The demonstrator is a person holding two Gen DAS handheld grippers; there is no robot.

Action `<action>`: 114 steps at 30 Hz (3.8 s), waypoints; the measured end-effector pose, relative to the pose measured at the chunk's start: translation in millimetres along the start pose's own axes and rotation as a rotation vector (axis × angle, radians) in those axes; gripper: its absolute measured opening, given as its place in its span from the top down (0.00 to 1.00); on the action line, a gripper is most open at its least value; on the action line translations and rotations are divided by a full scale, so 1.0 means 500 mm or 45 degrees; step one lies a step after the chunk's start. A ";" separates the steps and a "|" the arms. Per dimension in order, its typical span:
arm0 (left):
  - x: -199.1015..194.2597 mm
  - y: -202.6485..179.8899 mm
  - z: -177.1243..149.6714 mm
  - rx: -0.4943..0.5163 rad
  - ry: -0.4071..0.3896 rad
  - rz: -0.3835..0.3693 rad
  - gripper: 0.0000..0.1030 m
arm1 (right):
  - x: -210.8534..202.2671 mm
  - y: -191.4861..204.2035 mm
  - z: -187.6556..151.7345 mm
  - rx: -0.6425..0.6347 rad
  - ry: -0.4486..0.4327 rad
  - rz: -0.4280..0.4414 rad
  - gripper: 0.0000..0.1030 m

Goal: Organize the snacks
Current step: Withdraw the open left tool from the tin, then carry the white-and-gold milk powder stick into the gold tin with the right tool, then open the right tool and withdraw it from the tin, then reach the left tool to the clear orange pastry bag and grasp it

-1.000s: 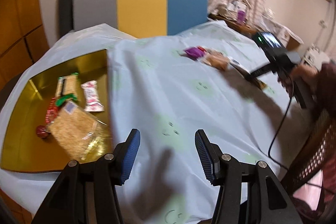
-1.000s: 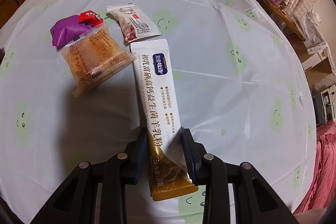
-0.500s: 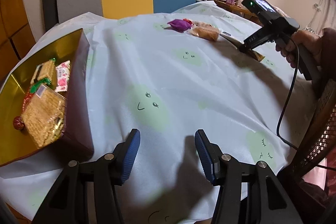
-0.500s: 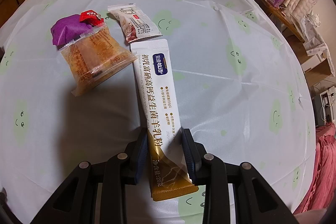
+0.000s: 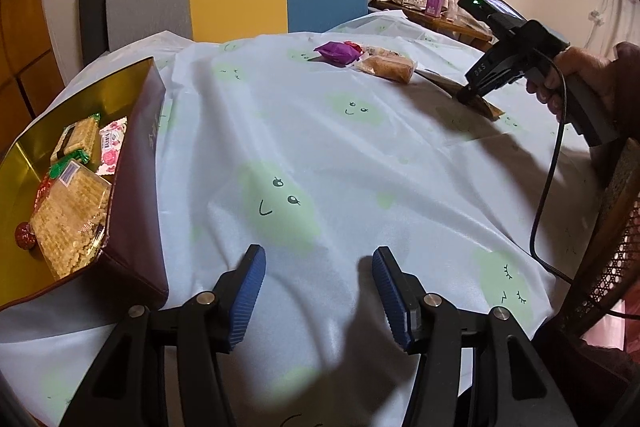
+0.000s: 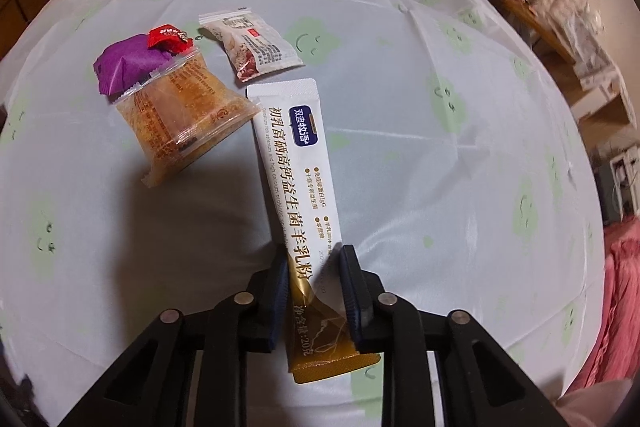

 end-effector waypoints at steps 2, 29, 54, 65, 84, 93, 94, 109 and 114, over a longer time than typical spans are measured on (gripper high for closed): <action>0.000 0.001 -0.001 -0.004 -0.005 -0.007 0.44 | -0.009 -0.009 -0.003 0.031 0.022 0.023 0.82; -0.010 0.002 -0.007 -0.008 -0.050 -0.039 0.43 | -0.291 0.321 -0.001 -0.192 -0.236 0.767 0.86; -0.014 0.013 -0.011 -0.036 -0.080 -0.096 0.43 | -0.280 0.655 0.059 -0.548 -0.137 0.902 0.80; -0.014 0.006 -0.014 -0.017 -0.080 -0.072 0.43 | -0.271 0.480 0.039 -0.433 -0.207 0.774 0.80; -0.008 0.002 -0.005 -0.020 -0.043 -0.025 0.43 | -0.171 0.088 -0.008 -0.265 -0.206 0.087 0.80; -0.006 -0.004 -0.004 -0.010 -0.025 0.004 0.42 | -0.095 -0.042 -0.017 -0.094 -0.223 -0.076 0.80; -0.006 -0.004 -0.004 -0.009 -0.022 0.008 0.42 | -0.085 -0.057 -0.021 -0.046 -0.222 -0.060 0.80; 0.000 -0.013 0.003 -0.026 0.015 0.062 0.40 | -0.062 -0.115 -0.012 0.143 -0.183 -0.123 0.80; 0.002 -0.017 0.009 -0.029 0.046 0.087 0.39 | -0.064 -0.118 -0.016 0.142 -0.179 -0.150 0.80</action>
Point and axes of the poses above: each gripper's, at about its wrist camera, not at the fingertips, and x roughly the way its jaws point, y to its left, z to its top, the point moved 2 cm from there along x, roughly the way its jaws point, and after that the axes turned 7 degrees about -x, right-handed, at the moved point
